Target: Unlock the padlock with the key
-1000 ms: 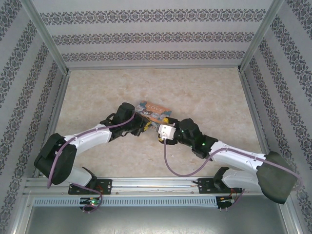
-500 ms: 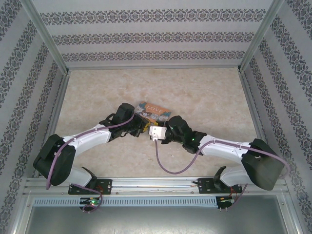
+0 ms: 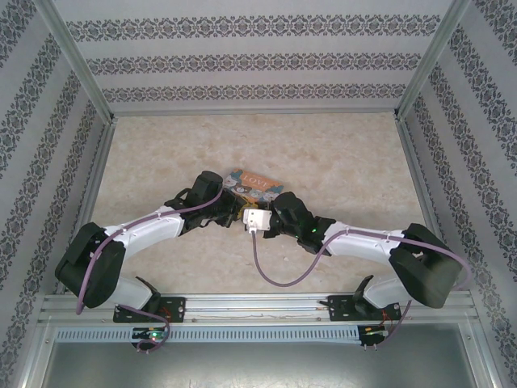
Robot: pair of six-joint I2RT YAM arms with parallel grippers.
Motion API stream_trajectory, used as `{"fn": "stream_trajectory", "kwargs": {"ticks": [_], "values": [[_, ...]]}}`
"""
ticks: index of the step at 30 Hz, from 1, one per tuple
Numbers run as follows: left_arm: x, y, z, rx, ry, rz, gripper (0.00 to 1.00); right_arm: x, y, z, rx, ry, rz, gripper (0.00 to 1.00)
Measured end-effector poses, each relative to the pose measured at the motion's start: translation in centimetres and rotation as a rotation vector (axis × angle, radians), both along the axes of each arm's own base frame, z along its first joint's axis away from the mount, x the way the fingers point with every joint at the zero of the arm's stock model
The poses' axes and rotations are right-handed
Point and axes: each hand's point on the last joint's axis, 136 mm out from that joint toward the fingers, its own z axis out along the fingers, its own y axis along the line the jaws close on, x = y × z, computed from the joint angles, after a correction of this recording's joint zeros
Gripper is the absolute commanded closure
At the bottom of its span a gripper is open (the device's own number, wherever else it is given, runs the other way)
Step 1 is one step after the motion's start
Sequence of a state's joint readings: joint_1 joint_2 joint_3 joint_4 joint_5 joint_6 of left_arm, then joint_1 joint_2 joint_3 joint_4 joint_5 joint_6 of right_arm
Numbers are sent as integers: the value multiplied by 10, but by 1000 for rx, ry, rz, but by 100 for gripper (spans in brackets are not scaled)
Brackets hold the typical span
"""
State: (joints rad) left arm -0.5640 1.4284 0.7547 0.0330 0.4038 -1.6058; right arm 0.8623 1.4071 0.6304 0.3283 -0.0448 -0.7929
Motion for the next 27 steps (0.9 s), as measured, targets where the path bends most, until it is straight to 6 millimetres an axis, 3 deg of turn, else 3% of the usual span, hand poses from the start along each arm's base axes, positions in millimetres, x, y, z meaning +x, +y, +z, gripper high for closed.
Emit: {"fn": "stream_trajectory", "kwargs": {"ticks": [11,17,27], "values": [[0,1,-2,-1,7,11,100,4,5,-4,-5,-2,-4,87],[2,3,-3,-2,5,31,100,5,6,-7,-4,9,-25,99],[5,2,-1,-12,-7,42,100,7,5,-4,76,63,-105,100]]}}
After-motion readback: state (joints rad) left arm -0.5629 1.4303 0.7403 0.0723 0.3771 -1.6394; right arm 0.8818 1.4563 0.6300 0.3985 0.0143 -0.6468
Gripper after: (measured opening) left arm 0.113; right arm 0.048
